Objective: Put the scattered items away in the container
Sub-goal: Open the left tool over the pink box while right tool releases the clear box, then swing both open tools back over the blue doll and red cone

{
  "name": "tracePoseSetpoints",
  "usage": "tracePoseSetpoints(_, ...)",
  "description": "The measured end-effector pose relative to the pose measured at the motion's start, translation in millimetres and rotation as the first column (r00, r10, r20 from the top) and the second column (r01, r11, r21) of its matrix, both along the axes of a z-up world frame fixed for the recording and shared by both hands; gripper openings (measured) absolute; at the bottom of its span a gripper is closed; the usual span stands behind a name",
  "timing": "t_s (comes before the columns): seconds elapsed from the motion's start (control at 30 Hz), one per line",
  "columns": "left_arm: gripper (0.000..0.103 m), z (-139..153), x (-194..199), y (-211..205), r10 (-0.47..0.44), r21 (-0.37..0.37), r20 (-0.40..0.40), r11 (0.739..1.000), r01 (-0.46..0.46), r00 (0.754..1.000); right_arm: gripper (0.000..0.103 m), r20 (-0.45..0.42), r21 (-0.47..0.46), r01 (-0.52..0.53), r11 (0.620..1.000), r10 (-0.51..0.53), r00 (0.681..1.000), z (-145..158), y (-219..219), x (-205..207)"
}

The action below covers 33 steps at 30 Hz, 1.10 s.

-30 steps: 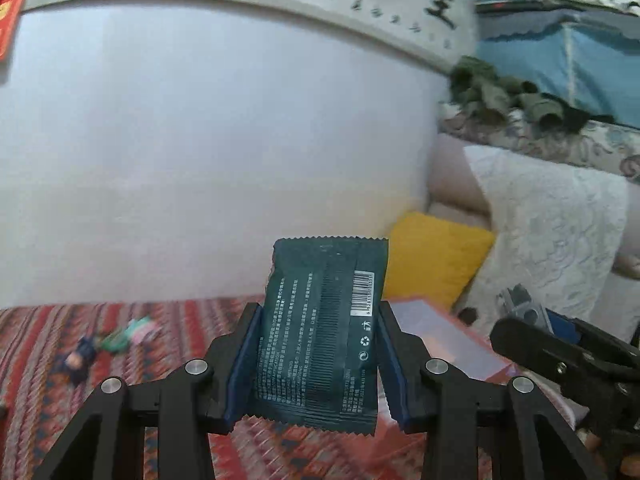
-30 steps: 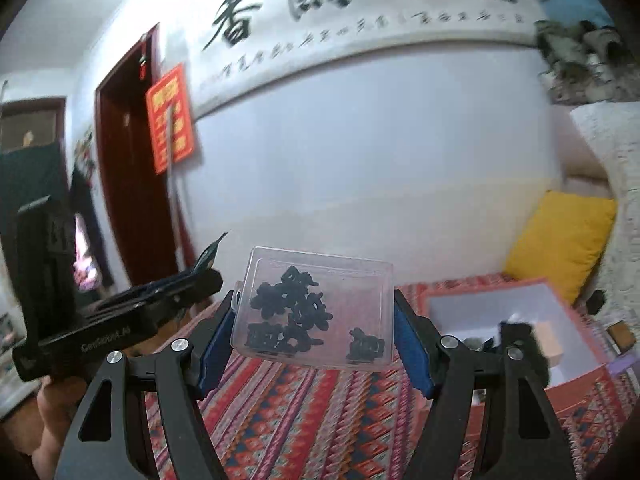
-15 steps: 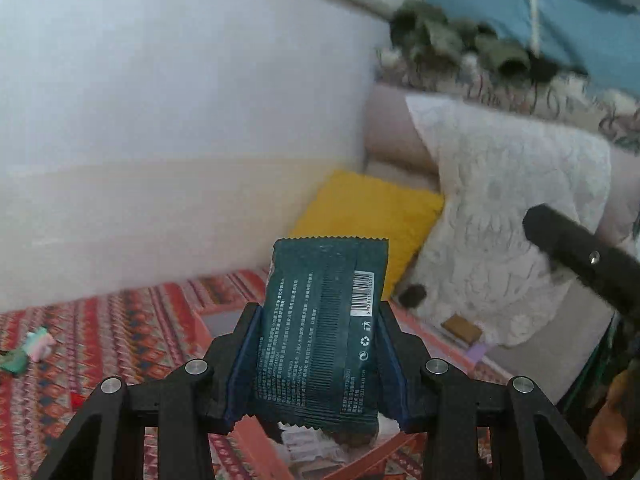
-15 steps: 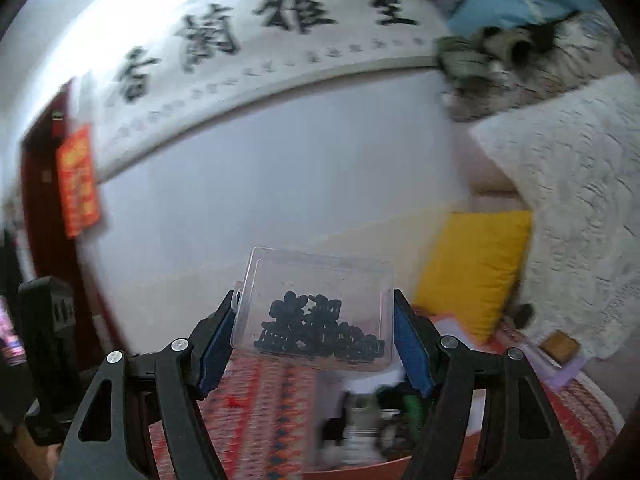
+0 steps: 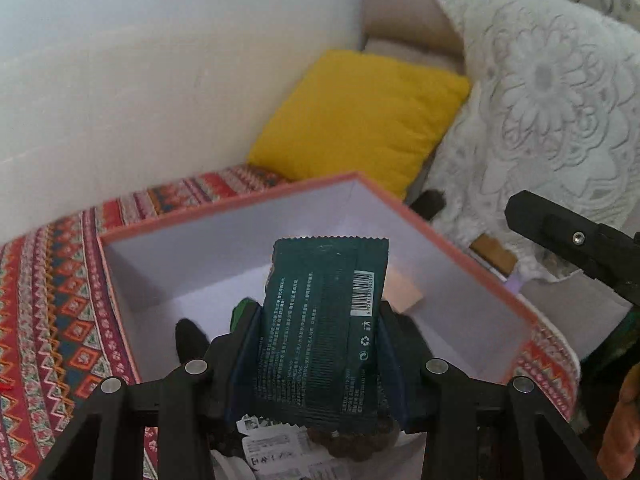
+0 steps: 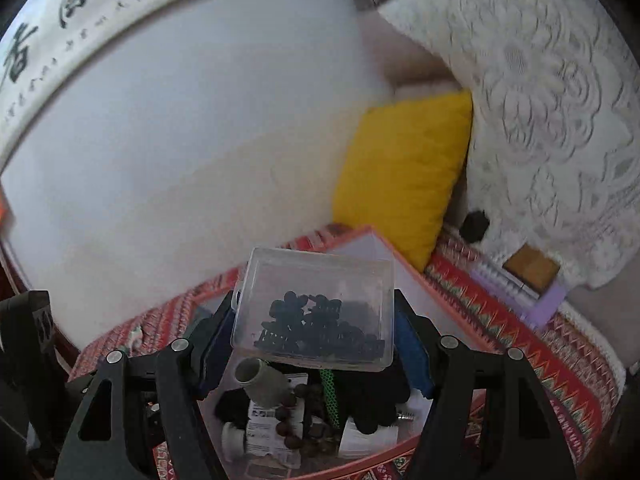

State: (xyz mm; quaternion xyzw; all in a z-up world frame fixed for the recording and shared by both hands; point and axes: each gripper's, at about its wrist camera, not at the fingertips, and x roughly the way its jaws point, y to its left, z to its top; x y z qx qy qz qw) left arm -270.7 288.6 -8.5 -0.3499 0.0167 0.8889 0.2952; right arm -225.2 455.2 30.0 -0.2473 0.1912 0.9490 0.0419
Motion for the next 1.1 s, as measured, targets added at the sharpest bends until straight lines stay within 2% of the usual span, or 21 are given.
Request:
tracePoseSetpoints(0.07,0.048,-7,-7,0,0.012,0.000,0.026,1.000,-0.012,1.000,0.075,0.019,-0.014,0.008,1.000,-0.007,1.000,-13,1,-9)
tracePoseSetpoints(0.1,0.060,-8,-10,-3,0.019,0.006,0.037,1.000,-0.019,0.999,0.076,0.025,-0.020,0.012,1.000,-0.011,1.000,-17,2,-12)
tracePoseSetpoints(0.13,0.080,-8,-11,-6,0.026,0.011,0.045,1.000,-0.026,0.999,0.077,0.030,-0.025,0.015,1.000,-0.015,0.999,-20,2,-14)
tracePoseSetpoints(0.17,0.088,-6,-12,-10,0.032,0.015,0.050,0.999,-0.033,0.998,0.081,0.042,-0.028,0.022,0.999,-0.021,0.999,-24,3,-17)
tracePoseSetpoints(0.2,0.097,-3,-11,-14,0.037,0.018,0.047,0.999,-0.038,0.998,0.091,0.053,-0.023,0.037,0.999,-0.035,0.998,-26,4,-19)
tracePoseSetpoints(0.23,0.097,1,-10,-17,0.042,0.019,0.036,0.999,-0.043,0.998,0.095,0.041,-0.014,0.052,0.999,-0.051,0.998,-24,3,-16)
tracePoseSetpoints(0.3,0.097,9,-7,-24,0.051,0.020,0.018,0.998,-0.051,0.999,0.095,0.015,0.003,0.082,0.997,-0.082,0.997,-21,3,-11)
tracePoseSetpoints(0.4,0.097,29,6,-45,0.082,0.035,-0.018,0.996,-0.082,0.996,0.096,-0.040,-0.004,0.071,0.997,-0.071,0.997,-9,-1,-4)
tracePoseSetpoints(0.57,0.097,50,31,-101,0.173,0.025,-0.077,0.985,-0.172,0.982,0.098,-0.107,-0.009,0.000,1.000,-0.001,0.994,15,-34,9)
tracePoseSetpoints(0.7,0.097,46,58,-162,0.268,-0.017,-0.096,0.963,-0.270,0.959,0.101,-0.152,0.004,-0.089,0.996,0.089,0.984,35,-82,22)
tracePoseSetpoints(0.77,0.097,36,72,-200,0.322,-0.037,-0.084,0.945,-0.326,0.943,0.101,-0.159,0.019,-0.148,0.989,0.149,0.976,39,-108,25)
tracePoseSetpoints(0.9,0.097,6,95,-272,0.428,-0.103,-0.074,0.895,-0.434,0.901,0.102,-0.084,0.068,-0.304,0.950,0.309,0.947,18,-181,20)
tracePoseSetpoints(1.07,0.097,-53,110,-356,0.539,-0.198,-0.016,0.824,-0.531,0.842,0.102,0.020,0.111,-0.492,0.863,0.493,0.870,-9,-273,13)
tracePoseSetpoints(1.1,0.097,-67,111,-372,0.562,-0.221,0.001,0.807,-0.548,0.827,0.102,0.068,0.137,-0.529,0.838,0.524,0.849,-23,-294,9)
